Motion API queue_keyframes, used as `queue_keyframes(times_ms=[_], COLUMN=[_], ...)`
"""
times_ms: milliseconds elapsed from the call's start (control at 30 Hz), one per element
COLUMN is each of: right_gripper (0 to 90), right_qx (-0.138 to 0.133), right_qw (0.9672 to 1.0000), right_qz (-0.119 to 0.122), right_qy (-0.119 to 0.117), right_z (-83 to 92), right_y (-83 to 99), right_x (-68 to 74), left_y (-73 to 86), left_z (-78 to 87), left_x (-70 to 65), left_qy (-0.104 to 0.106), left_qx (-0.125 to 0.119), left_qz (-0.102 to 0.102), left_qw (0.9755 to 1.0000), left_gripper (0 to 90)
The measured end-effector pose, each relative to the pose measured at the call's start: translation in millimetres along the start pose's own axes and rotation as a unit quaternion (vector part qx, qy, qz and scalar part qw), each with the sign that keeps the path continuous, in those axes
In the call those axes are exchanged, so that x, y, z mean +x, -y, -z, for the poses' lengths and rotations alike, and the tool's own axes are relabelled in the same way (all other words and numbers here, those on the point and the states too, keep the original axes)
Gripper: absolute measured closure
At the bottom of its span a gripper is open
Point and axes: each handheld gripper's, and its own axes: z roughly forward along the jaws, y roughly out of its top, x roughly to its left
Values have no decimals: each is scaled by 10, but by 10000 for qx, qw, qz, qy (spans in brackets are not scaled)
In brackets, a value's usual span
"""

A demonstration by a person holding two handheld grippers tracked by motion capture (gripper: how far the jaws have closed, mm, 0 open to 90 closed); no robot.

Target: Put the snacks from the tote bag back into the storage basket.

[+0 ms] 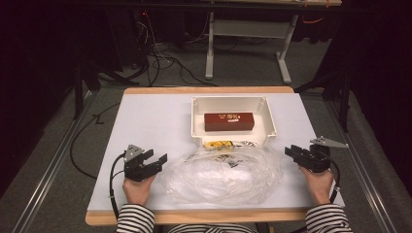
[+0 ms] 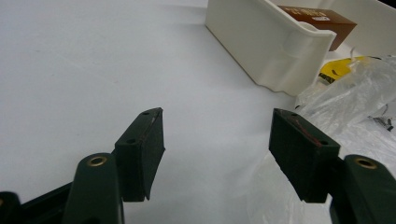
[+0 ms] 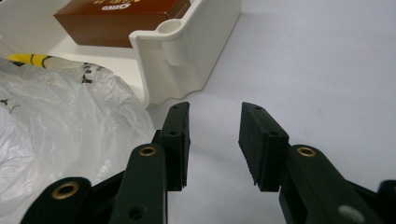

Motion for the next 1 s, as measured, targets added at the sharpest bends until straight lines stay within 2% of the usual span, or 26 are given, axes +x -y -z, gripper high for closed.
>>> queue_keyframes(times_ms=[533, 1000], right_gripper=[629, 615], right_qx=[42, 110], right_qw=[9998, 9994], right_qz=[-22, -13], right_qy=[170, 325], right_z=[-124, -172], right_y=[33, 55], right_x=[-26, -37], left_y=[52, 59], left_z=[-89, -141], left_x=[80, 96], left_qy=[-204, -338], left_qx=[98, 134], left_qz=[122, 113], left_qw=[9997, 9993], left_gripper=[354, 353])
